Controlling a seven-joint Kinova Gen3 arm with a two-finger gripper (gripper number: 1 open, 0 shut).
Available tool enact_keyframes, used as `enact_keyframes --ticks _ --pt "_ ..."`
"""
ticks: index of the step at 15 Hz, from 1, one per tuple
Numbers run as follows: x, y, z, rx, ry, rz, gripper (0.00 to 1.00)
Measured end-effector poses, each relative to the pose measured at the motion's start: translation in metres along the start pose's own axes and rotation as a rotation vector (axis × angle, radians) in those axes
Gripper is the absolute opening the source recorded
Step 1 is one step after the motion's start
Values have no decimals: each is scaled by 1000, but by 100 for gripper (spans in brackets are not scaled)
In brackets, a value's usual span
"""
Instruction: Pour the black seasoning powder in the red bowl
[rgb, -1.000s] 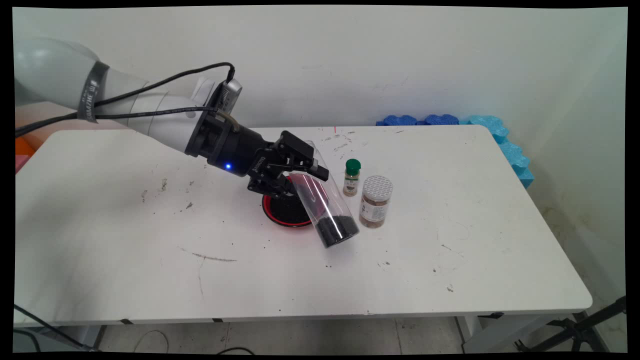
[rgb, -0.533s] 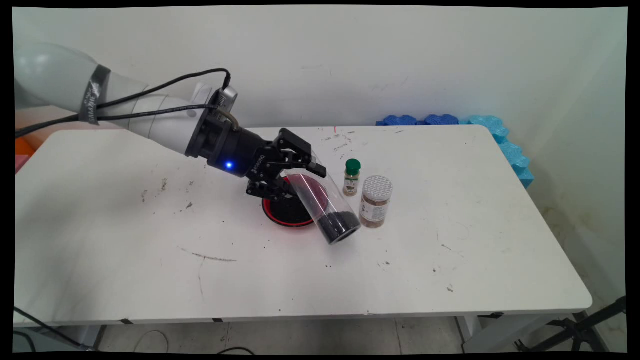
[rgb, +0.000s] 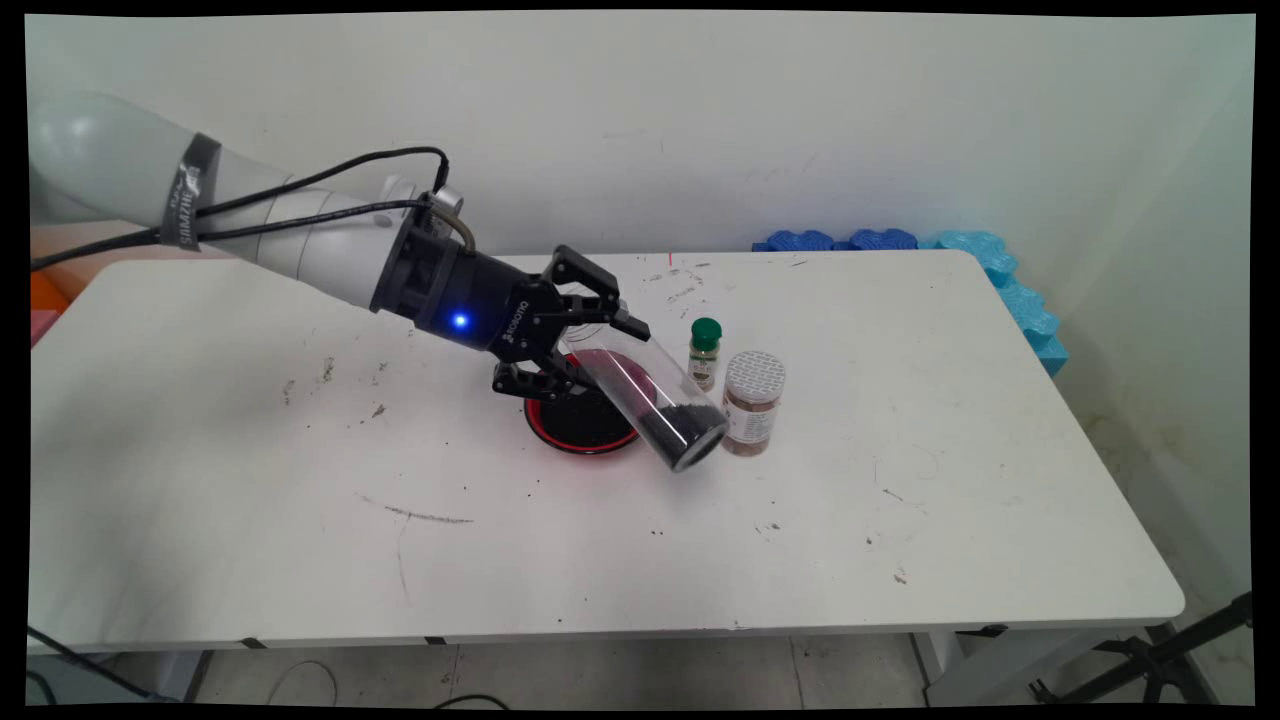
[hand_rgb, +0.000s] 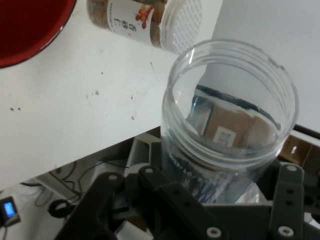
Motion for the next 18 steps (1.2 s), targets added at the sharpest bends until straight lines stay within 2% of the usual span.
enact_keyframes --ticks 9,18 --pt "-2 -2 0 -47 -9 -217 0" --pt "-3 -3 -1 -89 -18 -395 0"
